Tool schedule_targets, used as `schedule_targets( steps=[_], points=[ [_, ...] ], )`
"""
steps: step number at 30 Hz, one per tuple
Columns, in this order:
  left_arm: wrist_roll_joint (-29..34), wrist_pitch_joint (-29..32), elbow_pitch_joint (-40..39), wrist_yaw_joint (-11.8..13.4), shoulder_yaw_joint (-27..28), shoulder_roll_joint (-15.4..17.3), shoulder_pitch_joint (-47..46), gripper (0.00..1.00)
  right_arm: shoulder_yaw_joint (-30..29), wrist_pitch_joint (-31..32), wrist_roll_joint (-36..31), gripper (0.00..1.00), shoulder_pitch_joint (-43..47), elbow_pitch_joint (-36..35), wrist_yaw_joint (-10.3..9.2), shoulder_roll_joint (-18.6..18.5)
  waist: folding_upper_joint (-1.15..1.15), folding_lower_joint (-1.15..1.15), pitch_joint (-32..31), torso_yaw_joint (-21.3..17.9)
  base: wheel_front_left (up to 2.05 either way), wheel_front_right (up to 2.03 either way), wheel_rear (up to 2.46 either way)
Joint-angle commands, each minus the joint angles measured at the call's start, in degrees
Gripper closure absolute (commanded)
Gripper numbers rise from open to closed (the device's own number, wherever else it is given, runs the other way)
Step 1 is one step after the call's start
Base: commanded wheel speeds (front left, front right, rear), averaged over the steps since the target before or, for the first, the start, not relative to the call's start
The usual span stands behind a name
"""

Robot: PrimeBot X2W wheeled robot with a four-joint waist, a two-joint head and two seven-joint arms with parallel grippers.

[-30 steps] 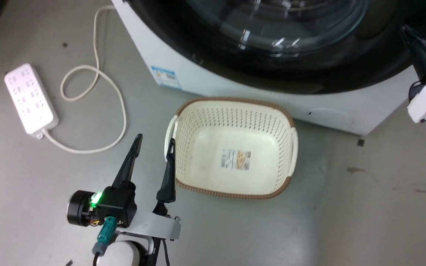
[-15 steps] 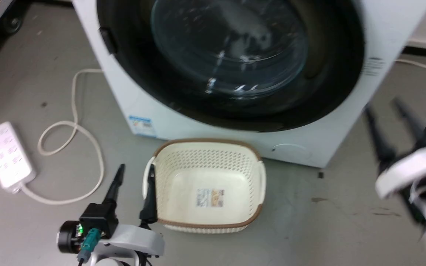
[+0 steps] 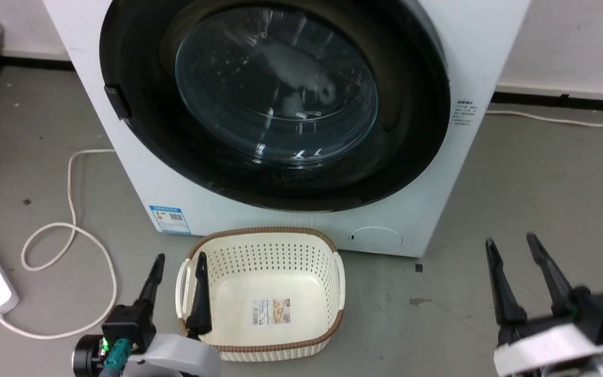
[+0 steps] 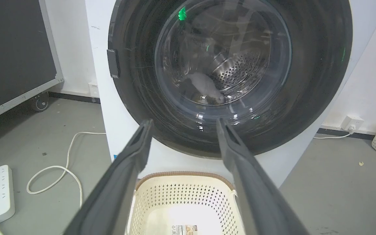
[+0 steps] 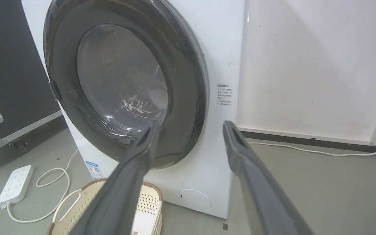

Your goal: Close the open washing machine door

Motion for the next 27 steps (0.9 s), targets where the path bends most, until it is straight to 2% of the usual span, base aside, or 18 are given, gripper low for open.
schedule_targets(
  steps=[1, 6, 19, 20, 27],
  points=[
    [0.0, -0.3, 0.6, -0.5, -0.1, 0.1, 1.2, 0.00, -0.9, -0.4, -1.0, 0.00, 2.5, -1.7, -0.04, 1.0, 0.00, 0.01, -0.7, -0.4, 0.00, 0.00, 0.00],
    [-0.2, -0.3, 0.9, -1.5, -0.4, 0.0, 1.7, 0.00, -1.5, -0.5, -3.5, 0.00, 6.5, -4.0, -0.04, 1.9, 0.00, 0.01, -1.4, -0.9, 0.00, 0.00, 0.00],
    [1.2, -0.3, 1.1, -2.0, -1.3, -0.2, 1.6, 0.00, -1.1, -0.5, -1.8, 0.00, 8.3, -4.2, -0.04, 1.9, 0.00, 0.01, -1.9, -1.3, 0.00, 0.00, 0.00],
    [0.8, 0.0, 1.0, -2.0, -1.4, -0.3, 1.1, 1.00, -1.2, -0.2, -2.2, 1.00, 7.4, -3.8, -0.01, 1.7, 0.00, 0.02, -1.9, -1.3, 0.00, 0.00, 0.00],
    [1.1, 0.5, 0.7, -1.9, -1.2, -0.3, 1.1, 1.00, -1.1, 0.2, -2.3, 1.00, 7.3, -3.9, 0.00, 1.7, 0.00, 0.02, -2.0, -1.3, 0.00, 0.00, 0.00]
  ],
)
